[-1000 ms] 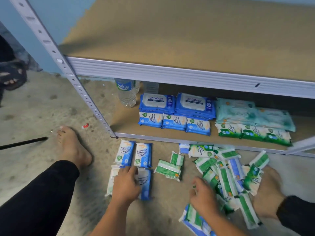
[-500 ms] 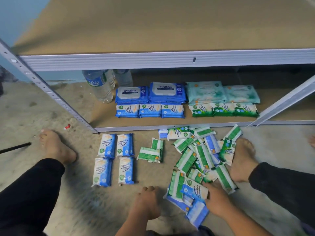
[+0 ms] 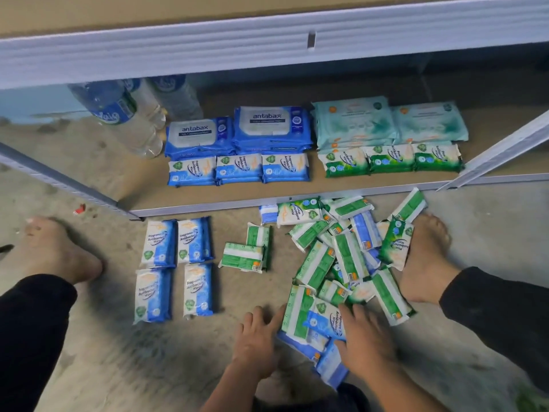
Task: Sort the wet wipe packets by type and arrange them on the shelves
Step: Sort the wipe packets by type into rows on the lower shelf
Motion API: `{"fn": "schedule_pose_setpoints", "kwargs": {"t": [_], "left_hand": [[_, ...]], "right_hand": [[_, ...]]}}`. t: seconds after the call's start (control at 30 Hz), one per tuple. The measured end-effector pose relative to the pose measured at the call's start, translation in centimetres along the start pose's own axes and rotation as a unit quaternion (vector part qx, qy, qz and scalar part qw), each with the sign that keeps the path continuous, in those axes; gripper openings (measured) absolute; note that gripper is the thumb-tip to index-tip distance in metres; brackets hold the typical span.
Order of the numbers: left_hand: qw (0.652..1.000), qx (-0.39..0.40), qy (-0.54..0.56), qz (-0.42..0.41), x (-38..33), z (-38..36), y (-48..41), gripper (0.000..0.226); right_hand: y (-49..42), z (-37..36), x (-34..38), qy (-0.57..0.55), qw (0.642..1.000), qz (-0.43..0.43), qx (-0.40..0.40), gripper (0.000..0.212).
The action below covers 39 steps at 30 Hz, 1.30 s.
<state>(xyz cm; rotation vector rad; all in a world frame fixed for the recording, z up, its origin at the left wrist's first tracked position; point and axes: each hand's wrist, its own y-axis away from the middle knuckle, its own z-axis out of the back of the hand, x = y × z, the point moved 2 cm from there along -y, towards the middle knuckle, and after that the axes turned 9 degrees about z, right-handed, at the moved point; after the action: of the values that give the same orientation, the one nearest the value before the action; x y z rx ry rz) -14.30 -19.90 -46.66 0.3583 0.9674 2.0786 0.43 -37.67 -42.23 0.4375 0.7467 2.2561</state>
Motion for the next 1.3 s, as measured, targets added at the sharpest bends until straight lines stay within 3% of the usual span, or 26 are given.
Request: {"fn": "schedule_pose_setpoints", "kwargs": {"t": [0.13,0.33,0.5,0.67,0.83,0.97,1.07,1.13,1.2,1.3], "left_hand": [[0.999,-0.022,0.02,-0.024,0.0,0.0,-0.8,0.086],[0.992,-0.082,0.066,-0.062,0.2,0.6,-1.6,0.064],[0.989,-0.071,0.076,-0.107,0.9,1.7,-0.9,0.072],[0.963,-0.022,0.255,-0.08,2.4,3.4,2.3,0.05],[0.934,-0.025,0.356,-0.031,3.3,6.7,5.1,0.04],[0.879,-0.027,0.476,-0.011,3.9,9.4,7.1,0.037],[0.814,-0.015,0.58,0.007,4.2,11.2,8.1,0.046],[0.746,0.01,0.665,0.019,4.2,12.4,8.6,0.05],[0.683,0.03,0.73,0.023,4.0,13.8,9.1,0.037],[0.649,0.049,0.759,0.029,3.9,15.4,9.7,0.035]], "right_hand": [[-0.1,-0.4,-1.2,-0.025,0.997,-0.07,-0.032,0.065],[-0.8,-0.4,-1.9,-0.064,0.994,-0.083,-0.022,0.08],[-1.1,0.3,-0.9,-0.118,0.987,-0.112,-0.003,0.079],[-0.8,1.4,-0.7,-0.292,0.941,-0.169,-0.031,0.055],[0.0,3.4,-0.2,-0.423,0.894,-0.143,-0.033,0.053],[0.8,5.6,1.0,-0.513,0.848,-0.108,-0.074,0.043],[1.3,8.4,2.7,-0.591,0.795,-0.114,-0.08,0.02],[1.0,9.8,3.5,-0.604,0.785,-0.106,-0.087,0.017],[0.7,10.9,4.2,-0.601,0.789,-0.091,-0.087,0.019],[0.2,11.8,5.1,-0.629,0.767,-0.086,-0.087,0.025]]}}
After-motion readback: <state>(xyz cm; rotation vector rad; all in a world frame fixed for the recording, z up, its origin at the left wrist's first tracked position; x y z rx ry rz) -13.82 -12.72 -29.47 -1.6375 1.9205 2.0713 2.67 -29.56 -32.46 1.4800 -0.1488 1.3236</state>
